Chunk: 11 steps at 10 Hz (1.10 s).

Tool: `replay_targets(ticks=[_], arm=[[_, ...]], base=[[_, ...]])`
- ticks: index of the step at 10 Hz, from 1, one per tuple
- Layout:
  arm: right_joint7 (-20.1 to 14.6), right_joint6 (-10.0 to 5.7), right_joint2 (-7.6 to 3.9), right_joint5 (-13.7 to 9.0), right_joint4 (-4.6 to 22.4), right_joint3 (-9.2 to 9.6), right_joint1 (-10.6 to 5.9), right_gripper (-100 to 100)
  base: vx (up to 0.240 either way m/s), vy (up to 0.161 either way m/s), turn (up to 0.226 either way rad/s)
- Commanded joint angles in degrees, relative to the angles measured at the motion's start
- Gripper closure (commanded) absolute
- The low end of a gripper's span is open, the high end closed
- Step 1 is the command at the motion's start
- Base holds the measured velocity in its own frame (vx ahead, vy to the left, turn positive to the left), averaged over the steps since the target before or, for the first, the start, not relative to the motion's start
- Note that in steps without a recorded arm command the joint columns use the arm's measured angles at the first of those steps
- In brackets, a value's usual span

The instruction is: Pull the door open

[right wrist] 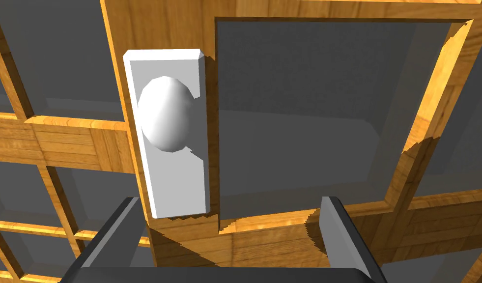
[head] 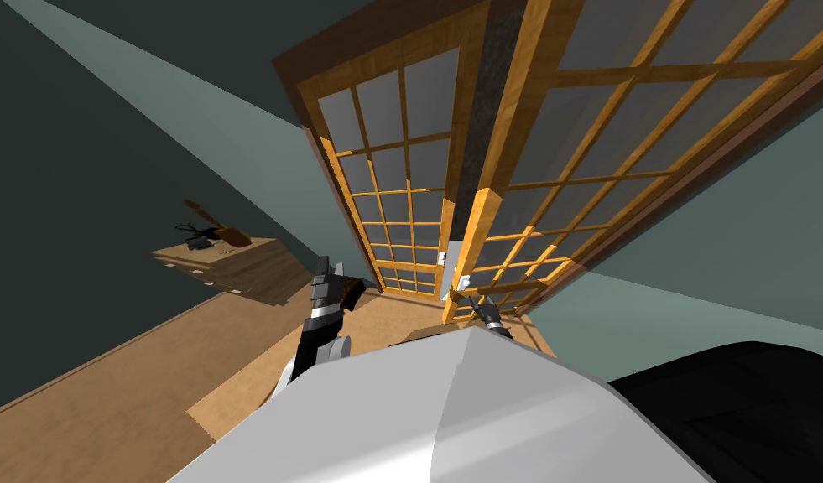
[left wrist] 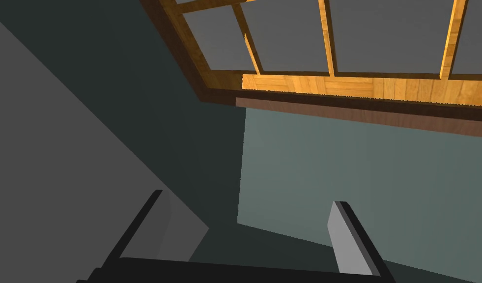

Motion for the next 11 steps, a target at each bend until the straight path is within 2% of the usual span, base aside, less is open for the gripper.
replay_targets(ticks=[1,5,7,11], arm=[[-1.64,-1.22,-0.91,0.65,-0.57,1.31,-0.03,-100],[-5.38,-3.66,-3.49,2.25,-3.20,4.67,0.48,-100],[-4.44,-2.59,-2.83,1.85,-2.89,3.85,-0.28,-100],[-3.79,-1.34,-2.33,1.48,-2.58,3.04,-1.72,-100]], base=[[-0.143,-0.035,0.087],[-0.145,0.002,0.099],[0.015,-0.008,0.023],[0.178,-0.047,0.039]])
